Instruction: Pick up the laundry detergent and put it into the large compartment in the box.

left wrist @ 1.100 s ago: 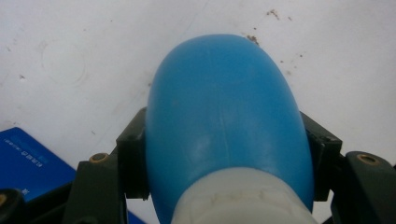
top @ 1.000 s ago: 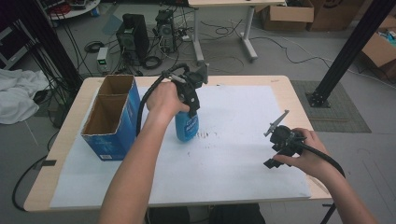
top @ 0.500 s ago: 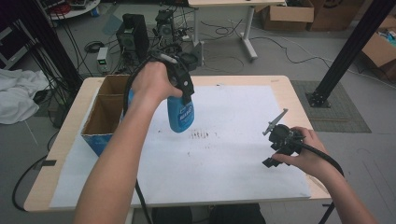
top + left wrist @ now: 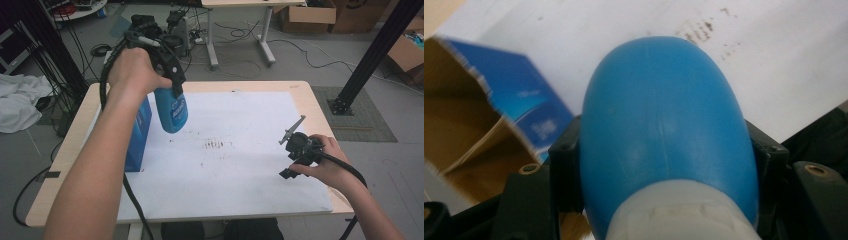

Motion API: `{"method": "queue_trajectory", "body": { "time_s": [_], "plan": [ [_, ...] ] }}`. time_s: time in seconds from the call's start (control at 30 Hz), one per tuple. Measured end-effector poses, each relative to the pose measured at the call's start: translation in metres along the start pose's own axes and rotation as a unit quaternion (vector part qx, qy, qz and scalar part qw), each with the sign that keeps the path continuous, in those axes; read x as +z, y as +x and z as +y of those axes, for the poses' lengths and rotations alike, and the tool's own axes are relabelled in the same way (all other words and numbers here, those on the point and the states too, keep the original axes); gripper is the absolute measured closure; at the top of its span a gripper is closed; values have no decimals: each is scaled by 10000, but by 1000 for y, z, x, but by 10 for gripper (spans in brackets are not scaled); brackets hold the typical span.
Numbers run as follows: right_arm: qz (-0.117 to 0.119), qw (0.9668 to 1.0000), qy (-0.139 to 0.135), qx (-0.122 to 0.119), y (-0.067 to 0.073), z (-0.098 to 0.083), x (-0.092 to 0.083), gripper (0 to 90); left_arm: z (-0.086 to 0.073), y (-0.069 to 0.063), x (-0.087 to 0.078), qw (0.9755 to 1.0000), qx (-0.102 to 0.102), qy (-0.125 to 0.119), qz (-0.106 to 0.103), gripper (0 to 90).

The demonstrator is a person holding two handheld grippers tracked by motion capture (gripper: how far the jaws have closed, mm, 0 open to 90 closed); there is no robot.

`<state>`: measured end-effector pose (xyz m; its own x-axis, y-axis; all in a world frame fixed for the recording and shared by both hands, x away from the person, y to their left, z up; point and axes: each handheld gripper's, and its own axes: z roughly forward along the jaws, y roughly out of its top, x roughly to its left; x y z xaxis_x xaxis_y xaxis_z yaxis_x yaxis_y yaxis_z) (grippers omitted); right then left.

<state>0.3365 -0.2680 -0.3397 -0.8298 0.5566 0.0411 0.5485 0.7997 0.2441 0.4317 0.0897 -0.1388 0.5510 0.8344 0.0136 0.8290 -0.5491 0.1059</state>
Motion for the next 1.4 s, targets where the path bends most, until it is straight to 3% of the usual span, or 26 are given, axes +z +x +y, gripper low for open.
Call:
{"method": "queue_trajectory", "body": {
  "time_s": [0.07,0.13,0.33,0.47,0.5,0.53,0.63,0.67,0.7,0.77,1.0,1.3,1.4],
  "plan": [
    [-13,10000,2,4,1,1,-2,238,-8,12,-12,9994,-314,18,143,367],
    [-21,10000,-17,-29,0,2,-3,238,-11,16,-16,9990,-417,5,188,367],
    [-39,10000,-50,-25,0,2,-6,238,-33,46,-37,9934,-1089,-66,352,368],
    [-34,10000,-67,8,-1,1,-8,239,-46,62,-43,9895,-1388,-56,411,368],
    [-38,10000,-77,-3,-2,0,-7,239,-46,62,-43,9895,-1388,-56,411,368],
    [-39,10000,-76,22,-2,-1,-7,239,-54,71,-46,9868,-1552,-61,454,368],
    [-42,10000,-75,42,-3,-2,-8,239,-61,80,-49,9834,-1743,-41,498,368],
    [-42,10000,-75,42,-3,-2,-8,239,-61,80,-49,9834,-1743,-41,498,369],
    [-46,9999,-85,35,-4,-3,-8,239,-67,87,-50,9811,-1866,-21,506,369],
    [-42,9999,-74,70,-4,-4,-8,239,-72,93,-51,9788,-1986,-11,499,369],
    [-50,9999,-93,74,-5,-5,-9,239,-83,106,-50,9746,-2178,-70,517,369],
    [-45,9999,-63,96,-5,-6,-8,239,-84,110,-36,9749,-2157,-40,550,370],
    [-37,9999,-58,97,-5,-6,-7,239,-83,112,-25,9752,-2144,15,545,370]
  ]
}}
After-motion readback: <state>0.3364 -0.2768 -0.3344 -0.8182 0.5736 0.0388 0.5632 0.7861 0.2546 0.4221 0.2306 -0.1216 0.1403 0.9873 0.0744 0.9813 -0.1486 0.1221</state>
